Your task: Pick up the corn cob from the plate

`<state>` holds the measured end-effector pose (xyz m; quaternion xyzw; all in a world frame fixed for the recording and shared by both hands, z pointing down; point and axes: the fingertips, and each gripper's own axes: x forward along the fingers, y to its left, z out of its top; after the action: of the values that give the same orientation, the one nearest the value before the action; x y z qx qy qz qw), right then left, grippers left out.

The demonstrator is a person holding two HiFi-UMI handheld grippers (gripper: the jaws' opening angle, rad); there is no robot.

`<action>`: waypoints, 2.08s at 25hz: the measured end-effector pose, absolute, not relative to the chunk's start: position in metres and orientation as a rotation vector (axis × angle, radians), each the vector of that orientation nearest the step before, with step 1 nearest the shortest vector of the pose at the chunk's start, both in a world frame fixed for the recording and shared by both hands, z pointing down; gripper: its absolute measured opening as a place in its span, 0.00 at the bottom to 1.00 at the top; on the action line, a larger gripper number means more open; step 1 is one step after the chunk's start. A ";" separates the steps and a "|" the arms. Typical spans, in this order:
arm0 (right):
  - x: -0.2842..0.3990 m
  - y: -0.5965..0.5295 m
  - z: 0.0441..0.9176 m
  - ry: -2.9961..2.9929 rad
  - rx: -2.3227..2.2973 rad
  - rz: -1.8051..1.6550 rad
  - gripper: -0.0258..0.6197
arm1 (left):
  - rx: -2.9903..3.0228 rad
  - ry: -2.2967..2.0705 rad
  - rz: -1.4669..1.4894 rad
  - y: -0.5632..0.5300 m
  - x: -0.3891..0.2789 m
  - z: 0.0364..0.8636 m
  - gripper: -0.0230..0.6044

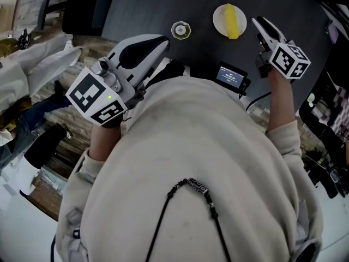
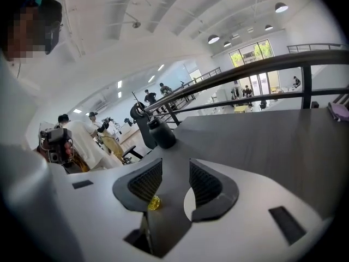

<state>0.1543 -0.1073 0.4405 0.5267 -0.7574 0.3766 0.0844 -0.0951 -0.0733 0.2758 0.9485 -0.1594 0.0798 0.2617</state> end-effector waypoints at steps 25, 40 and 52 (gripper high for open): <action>0.141 -0.111 0.588 -1.957 1.269 1.277 0.48 | 2.461 -0.601 0.296 -0.060 -0.125 0.311 0.04; 0.138 -0.112 0.645 -1.790 1.129 1.314 0.50 | 2.401 -0.685 0.235 -0.051 -0.138 0.314 0.04; 0.121 -0.106 0.661 -1.723 1.009 1.425 0.46 | 2.399 -0.647 0.261 -0.043 -0.124 0.322 0.04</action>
<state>0.1207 -0.1056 0.6615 0.3870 -0.6612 0.5469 0.3376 -0.1240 -0.0431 0.3222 0.9110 -0.2457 0.0992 0.3160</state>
